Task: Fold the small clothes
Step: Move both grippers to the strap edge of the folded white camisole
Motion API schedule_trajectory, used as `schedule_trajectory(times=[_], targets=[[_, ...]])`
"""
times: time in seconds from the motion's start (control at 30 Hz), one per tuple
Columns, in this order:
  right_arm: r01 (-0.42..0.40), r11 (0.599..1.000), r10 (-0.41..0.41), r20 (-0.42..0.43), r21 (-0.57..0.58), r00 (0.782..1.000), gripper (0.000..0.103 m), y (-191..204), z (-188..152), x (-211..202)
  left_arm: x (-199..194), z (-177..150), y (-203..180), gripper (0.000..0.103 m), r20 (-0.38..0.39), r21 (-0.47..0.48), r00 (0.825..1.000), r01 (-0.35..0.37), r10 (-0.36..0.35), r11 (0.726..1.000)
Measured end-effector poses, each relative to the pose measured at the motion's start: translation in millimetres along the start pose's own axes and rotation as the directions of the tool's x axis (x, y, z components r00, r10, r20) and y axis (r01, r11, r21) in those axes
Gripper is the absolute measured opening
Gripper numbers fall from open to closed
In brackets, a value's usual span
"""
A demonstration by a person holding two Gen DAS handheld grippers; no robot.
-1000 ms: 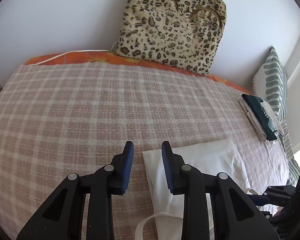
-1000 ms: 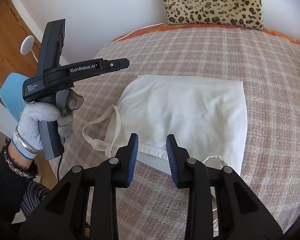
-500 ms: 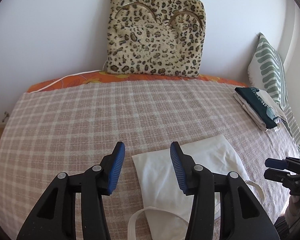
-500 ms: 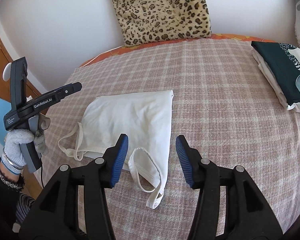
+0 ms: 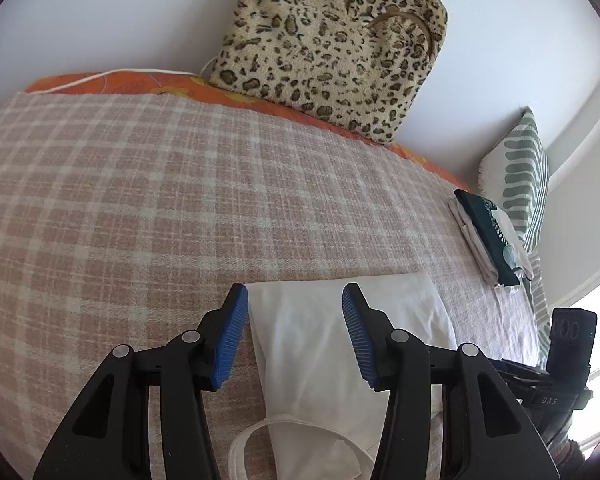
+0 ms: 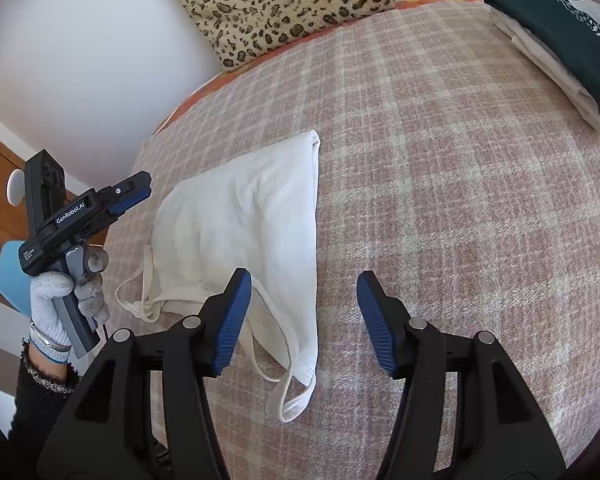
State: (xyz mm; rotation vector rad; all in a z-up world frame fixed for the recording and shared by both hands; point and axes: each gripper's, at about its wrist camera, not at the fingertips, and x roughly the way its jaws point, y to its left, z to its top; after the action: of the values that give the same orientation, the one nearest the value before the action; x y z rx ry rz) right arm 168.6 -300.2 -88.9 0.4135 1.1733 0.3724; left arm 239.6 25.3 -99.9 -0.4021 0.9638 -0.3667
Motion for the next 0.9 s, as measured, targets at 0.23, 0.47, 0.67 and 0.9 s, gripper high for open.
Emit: schedule_trajectory(times=[0.23,0.47,0.67,0.9], targets=[[-0.128,0.982,0.133,-0.031,0.14,0.991,0.058,-24.7,0.4,14.1,12.8,0.0,25.1,0.048,-0.035,-0.171,0.993,0.104,-0.112,0.98],[-0.188,0.966,0.199,-0.046,0.175,0.979,0.058,-33.5,-3.8,14.6,22.2,-2.3,27.8,0.048,-0.071,-0.166,0.993,0.081,-0.094,0.983],[-0.245,0.946,0.262,-0.052,0.213,0.964,0.058,-36.5,-14.9,11.4,28.1,-2.3,35.2,0.048,-0.074,-0.206,0.99,0.099,-0.117,0.974],[-0.305,0.921,0.332,-0.076,0.243,0.94,0.058,-29.1,-26.4,20.3,33.3,1.2,33.2,0.048,-0.075,-0.212,0.987,0.123,-0.142,0.969]])
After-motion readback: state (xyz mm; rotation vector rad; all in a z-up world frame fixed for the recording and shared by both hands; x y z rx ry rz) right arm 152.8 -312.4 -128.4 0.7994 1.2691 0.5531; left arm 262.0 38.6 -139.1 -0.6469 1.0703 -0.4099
